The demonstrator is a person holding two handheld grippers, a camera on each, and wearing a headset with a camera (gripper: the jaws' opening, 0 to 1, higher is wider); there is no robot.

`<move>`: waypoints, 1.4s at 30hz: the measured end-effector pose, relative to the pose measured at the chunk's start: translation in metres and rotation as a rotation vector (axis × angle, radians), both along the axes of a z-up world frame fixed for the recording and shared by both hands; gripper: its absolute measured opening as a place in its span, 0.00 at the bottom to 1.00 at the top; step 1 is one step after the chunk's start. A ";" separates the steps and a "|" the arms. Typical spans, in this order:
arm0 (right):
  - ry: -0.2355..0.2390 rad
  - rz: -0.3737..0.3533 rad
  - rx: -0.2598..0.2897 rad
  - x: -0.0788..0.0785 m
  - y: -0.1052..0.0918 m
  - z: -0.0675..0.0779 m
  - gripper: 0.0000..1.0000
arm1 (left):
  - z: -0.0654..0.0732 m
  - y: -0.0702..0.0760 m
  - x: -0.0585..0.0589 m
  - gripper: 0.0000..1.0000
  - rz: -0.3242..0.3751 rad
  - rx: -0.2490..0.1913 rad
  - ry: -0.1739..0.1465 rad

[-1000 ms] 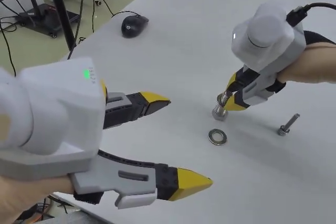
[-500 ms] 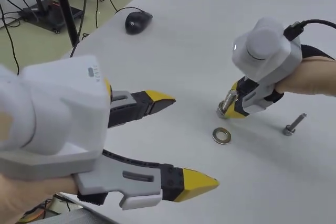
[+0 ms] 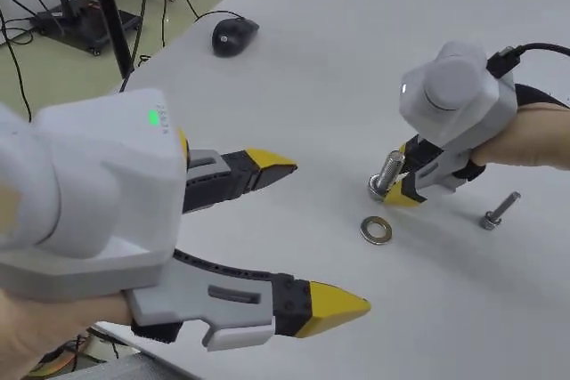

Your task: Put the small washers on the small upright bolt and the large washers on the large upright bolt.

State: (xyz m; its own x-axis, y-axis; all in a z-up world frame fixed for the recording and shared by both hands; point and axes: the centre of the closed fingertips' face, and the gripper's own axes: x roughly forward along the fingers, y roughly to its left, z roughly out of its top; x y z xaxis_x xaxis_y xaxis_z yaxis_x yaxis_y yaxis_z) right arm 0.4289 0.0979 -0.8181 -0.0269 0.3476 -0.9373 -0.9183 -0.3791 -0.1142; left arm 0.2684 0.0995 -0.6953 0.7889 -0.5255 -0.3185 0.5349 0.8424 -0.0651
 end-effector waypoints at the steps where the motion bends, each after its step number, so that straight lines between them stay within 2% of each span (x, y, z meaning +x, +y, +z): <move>1: -0.002 0.000 0.001 0.000 -0.001 0.001 0.24 | 0.000 0.000 0.000 0.74 0.000 0.003 0.001; 9: -0.021 -0.018 0.008 -0.002 -0.014 0.013 0.24 | 0.004 -0.001 -0.001 0.74 -0.001 0.009 -0.007; 16: -0.017 -0.012 0.008 -0.017 -0.025 0.016 0.23 | 0.008 -0.003 -0.004 0.74 -0.001 0.015 -0.016; 21: 0.000 0.003 0.004 -0.032 -0.029 0.015 0.23 | 0.007 -0.002 -0.008 0.74 0.001 0.027 -0.009; 29: 0.056 0.024 -0.011 -0.057 -0.029 0.008 0.25 | 0.013 -0.001 -0.014 0.74 0.014 0.037 -0.017; 37: 0.071 0.011 0.009 -0.061 -0.019 0.000 0.29 | 0.019 -0.001 -0.020 0.74 0.027 0.035 -0.027; 41: 0.071 0.001 -0.005 -0.059 -0.019 -0.006 0.31 | 0.018 0.000 -0.022 0.74 0.035 0.039 -0.023; 42: 0.085 -0.009 -0.004 -0.059 -0.018 -0.007 0.31 | 0.018 0.001 -0.023 0.74 0.036 0.038 -0.024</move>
